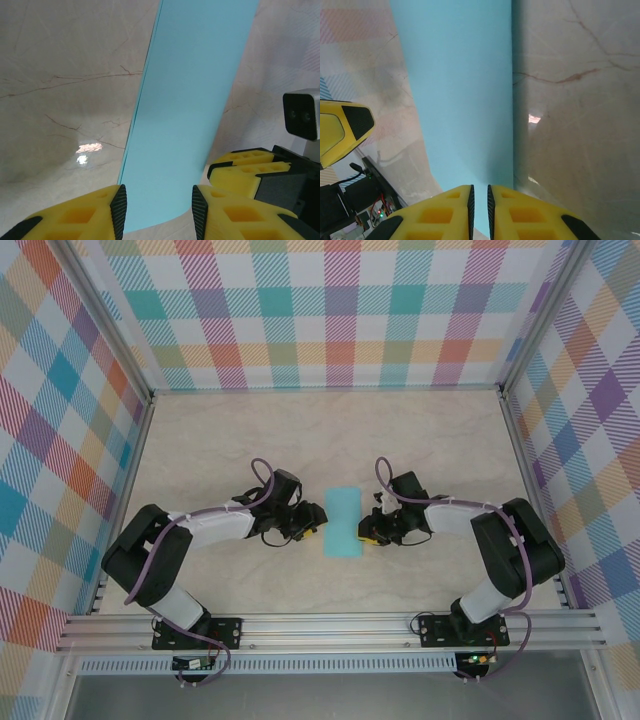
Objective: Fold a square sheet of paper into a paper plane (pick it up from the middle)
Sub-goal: Fold the triangle a second time at the center of the table.
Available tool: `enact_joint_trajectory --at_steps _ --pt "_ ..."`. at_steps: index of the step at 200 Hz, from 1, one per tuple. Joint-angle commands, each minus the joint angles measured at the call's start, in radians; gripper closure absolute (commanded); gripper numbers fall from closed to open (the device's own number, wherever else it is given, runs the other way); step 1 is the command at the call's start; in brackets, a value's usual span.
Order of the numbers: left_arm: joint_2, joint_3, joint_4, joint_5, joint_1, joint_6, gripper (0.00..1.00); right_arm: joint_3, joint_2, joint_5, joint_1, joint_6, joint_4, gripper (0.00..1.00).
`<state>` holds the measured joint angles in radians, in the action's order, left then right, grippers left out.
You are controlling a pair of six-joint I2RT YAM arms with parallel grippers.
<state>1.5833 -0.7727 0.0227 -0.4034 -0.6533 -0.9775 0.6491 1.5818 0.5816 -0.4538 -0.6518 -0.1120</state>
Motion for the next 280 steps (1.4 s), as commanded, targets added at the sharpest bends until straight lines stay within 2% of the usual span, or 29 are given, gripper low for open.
enact_joint_trajectory --at_steps 1,34,83,220,243,280 --pt "0.012 0.002 -0.009 -0.018 -0.011 -0.001 0.59 -0.003 0.019 -0.013 -0.003 -0.005 0.018 0.82" --pt "0.026 -0.01 -0.009 -0.026 -0.011 0.002 0.57 -0.016 0.052 -0.017 -0.003 -0.002 0.031 0.82" --pt "0.034 -0.013 -0.004 -0.034 -0.012 0.006 0.55 -0.047 0.043 -0.091 -0.004 0.003 -0.006 0.82" --pt "0.095 -0.043 -0.012 -0.06 -0.048 0.013 0.53 -0.077 0.038 -0.103 -0.004 -0.009 0.005 0.82" --pt "0.112 -0.045 -0.025 -0.075 -0.049 0.016 0.54 -0.075 0.047 -0.104 -0.004 -0.007 0.005 0.82" --pt "0.119 -0.04 -0.037 -0.087 -0.049 0.019 0.62 -0.08 0.057 -0.106 -0.003 -0.011 0.015 0.82"
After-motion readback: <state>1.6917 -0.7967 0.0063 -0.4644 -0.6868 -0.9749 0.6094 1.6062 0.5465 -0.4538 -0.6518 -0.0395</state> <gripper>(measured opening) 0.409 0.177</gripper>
